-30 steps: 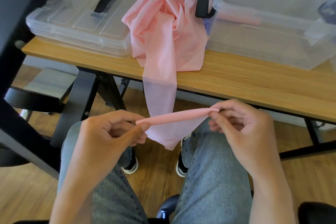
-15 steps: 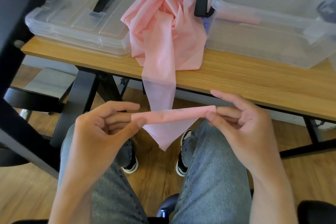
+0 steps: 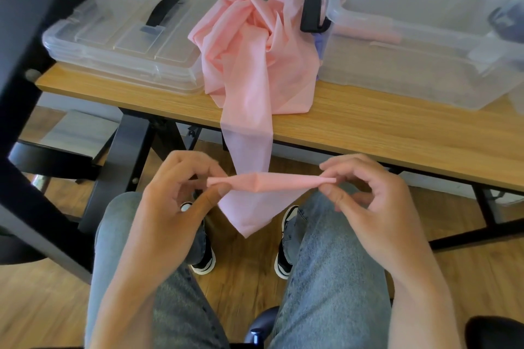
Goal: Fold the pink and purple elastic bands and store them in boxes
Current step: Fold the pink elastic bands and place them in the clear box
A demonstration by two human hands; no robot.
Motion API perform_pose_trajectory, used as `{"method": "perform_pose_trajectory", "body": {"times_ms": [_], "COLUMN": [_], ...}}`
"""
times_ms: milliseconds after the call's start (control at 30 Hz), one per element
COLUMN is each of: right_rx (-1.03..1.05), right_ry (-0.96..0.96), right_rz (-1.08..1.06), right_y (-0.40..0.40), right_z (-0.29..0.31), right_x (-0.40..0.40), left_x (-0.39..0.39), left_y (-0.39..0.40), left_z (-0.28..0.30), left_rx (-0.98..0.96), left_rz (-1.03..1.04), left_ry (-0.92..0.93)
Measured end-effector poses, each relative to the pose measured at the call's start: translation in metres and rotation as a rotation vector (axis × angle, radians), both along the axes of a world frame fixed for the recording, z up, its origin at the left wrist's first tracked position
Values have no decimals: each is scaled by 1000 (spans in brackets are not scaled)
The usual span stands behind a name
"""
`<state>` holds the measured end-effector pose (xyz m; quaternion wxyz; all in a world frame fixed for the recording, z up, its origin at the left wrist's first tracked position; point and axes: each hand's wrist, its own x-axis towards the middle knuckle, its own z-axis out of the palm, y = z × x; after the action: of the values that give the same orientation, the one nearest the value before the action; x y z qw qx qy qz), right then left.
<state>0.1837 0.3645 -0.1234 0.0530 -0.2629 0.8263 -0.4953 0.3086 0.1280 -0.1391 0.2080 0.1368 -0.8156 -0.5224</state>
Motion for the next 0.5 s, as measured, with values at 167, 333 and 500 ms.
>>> {"method": "perform_pose_trajectory", "body": {"times_ms": [167,333,500], "right_rx": [-51,-208,-394], "right_ry": [164,-56,-259], "right_rz": [-140,-113,-87], "right_y": [-6,-16,-28], "right_z": [-4,-11,-10], "right_x": [1,3,3], "left_x": [-15,-16,-17], "left_y": [-1,-3,-7], "left_z": [-3,-3,-7], "left_rx": [-159,-58,137], "left_rz": [64,91,176], "left_ry": [43,49,103]}}
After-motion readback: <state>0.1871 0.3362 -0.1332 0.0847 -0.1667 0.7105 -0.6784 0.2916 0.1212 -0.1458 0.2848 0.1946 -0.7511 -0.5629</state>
